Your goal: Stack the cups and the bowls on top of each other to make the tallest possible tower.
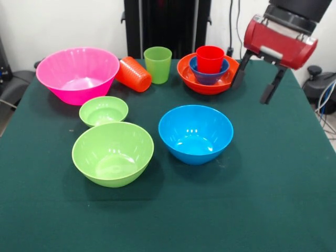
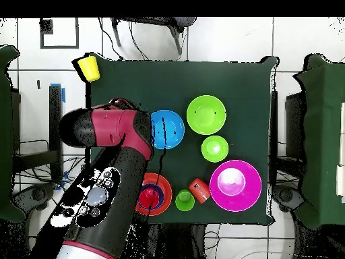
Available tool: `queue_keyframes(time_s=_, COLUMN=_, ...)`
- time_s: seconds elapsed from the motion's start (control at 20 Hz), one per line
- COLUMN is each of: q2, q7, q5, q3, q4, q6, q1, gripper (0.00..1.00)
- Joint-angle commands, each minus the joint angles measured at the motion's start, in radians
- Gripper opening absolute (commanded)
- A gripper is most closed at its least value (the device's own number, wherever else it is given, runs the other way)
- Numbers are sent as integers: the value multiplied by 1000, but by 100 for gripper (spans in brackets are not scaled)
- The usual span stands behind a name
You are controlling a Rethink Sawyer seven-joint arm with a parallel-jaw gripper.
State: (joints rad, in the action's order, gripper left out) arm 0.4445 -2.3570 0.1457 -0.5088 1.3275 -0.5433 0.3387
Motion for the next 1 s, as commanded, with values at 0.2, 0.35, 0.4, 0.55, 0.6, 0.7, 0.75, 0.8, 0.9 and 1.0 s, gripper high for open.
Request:
queue_keyframes(time_s=0.2, q2=-89, q7=146, q5=-126, q3=217, q4=10, q6=-59, q1=-68, gripper=100)
queue_keyframes(time_s=0.35, q2=-79, q7=134, q5=-142, q3=224, q4=21, q6=-42, q1=-73, gripper=100)
queue_keyframes(time_s=0.4, q2=-76, q7=133, q5=-148, q3=229, q4=29, q6=-35, q1=-77, gripper=100)
queue_keyframes(time_s=0.55, q2=-94, q7=117, q5=-161, q3=241, q4=24, q6=-8, q1=-88, gripper=100)
queue_keyframes(time_s=0.6, q2=-104, q7=109, q5=-166, q3=244, q4=18, q6=3, q1=-92, gripper=100)
queue_keyframes(time_s=0.7, q2=-118, q7=95, q5=-173, q3=252, q4=14, q6=33, q1=-101, gripper=100)
queue_keyframes(time_s=0.75, q2=-122, q7=86, q5=-175, q3=254, q4=15, q6=44, q1=-101, gripper=100)
queue_keyframes(time_s=0.8, q2=-119, q7=81, q5=-178, q3=256, q4=21, q6=51, q1=-103, gripper=100)
queue_keyframes(time_s=0.9, q2=-113, q7=66, q5=-182, q3=256, q4=29, q6=54, q1=-96, gripper=100)
queue_keyframes(time_s=1.0, q2=-115, q7=59, q5=-187, q3=260, q4=31, q6=58, q1=-97, gripper=100)
